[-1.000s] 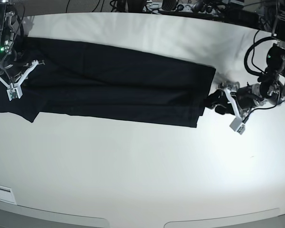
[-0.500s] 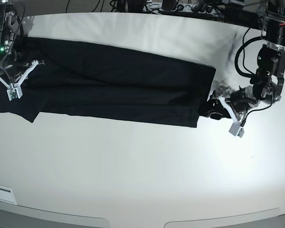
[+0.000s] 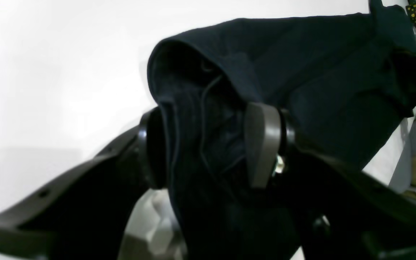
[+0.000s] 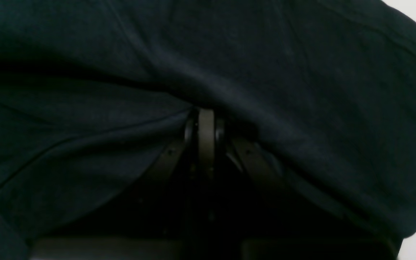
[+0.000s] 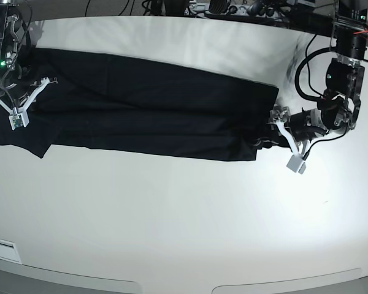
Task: Fold the T-shirt properly
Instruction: 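Grasp the end of the folded strip nearest the left gripper, then fold the strip end with the left gripper toward the right gripper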
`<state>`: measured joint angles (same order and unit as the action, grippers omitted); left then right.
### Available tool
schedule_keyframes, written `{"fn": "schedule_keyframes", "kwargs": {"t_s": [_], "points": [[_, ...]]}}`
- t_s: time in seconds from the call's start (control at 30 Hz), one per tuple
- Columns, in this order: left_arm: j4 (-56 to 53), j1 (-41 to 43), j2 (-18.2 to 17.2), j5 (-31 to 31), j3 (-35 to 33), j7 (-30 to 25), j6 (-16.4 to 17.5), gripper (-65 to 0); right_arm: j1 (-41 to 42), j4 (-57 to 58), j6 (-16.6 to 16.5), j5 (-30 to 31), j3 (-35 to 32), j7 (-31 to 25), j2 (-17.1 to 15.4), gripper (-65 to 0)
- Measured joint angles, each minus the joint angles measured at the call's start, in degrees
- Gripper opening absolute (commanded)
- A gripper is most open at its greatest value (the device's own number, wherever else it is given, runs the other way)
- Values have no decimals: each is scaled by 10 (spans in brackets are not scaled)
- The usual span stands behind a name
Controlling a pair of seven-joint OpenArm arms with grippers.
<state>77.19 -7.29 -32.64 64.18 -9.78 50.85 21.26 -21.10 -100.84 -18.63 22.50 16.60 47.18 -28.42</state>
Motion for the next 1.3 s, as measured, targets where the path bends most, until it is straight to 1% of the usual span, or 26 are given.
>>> {"fn": "schedule_keyframes", "kwargs": {"t_s": [0.1,0.3,0.33,0.37,0.4,0.43,0.5,0.53,0.6,0.7,0.77,0.83,0.9,0.97,1.07,1.13,1.2,1.23,1.27,1.3], "points": [[0,10,5,14,0,-3,0,-303,0,-4,0,0,0,1,0,-650],[0,20,40,25,1,-2,3,-304,-2,-35,0,-1,-1,11,0,-650],[0,21,43,26,1,-3,3,-315,-2,-42,0,-1,0,12,0,-650],[0,20,44,25,1,-3,3,-345,-2,-48,0,-1,0,13,0,-650],[0,20,45,21,1,-3,2,-393,-2,-54,0,-1,-1,13,0,-650],[0,20,46,18,1,-1,0,-462,-2,-59,0,-1,-1,13,0,-650],[0,20,47,-6,0,5,1,-632,-2,-66,0,-1,-1,13,0,-650],[0,17,48,-12,-1,8,-5,-650,-2,-69,0,-1,-1,13,0,-650],[1,12,48,-12,-2,13,-14,-650,-2,-70,0,-1,0,12,0,-650],[0,-2,47,-25,-3,15,-13,-650,-2,-71,0,0,-1,0,0,-650],[0,-14,39,-31,-8,16,-14,-650,-2,-71,0,0,-1,0,0,-650],[0,-26,29,-38,-8,17,-21,-650,-2,-71,0,0,0,8,0,-650],[0,-36,15,-57,-6,18,-29,-650,-2,-71,10,-1,0,23,0,-650],[-2,-42,2,-68,7,21,-45,-650,-2,-71,14,-3,-1,30,1,-650],[-5,-40,-7,-79,39,24,-48,-650,-2,-72,16,-16,-1,30,0,-650],[-6,-40,-7,-79,52,32,-49,-650,-4,-72,14,-15,0,17,0,-650],[-7,-40,-5,-68,58,37,-50,-650,-7,-71,4,-15,0,-5,1,-650],[-8,-40,-5,-63,58,39,-43,-650,-7,-68,-5,-15,0,-16,3,-650],[-8,-40,-6,-57,58,46,-34,-650,-6,-60,-5,-14,0,-23,7,-650],[-8,-39,-7,-48,58,51,-24,-650,-4,-49,-14,-16,0,-29,14,-650]]}}
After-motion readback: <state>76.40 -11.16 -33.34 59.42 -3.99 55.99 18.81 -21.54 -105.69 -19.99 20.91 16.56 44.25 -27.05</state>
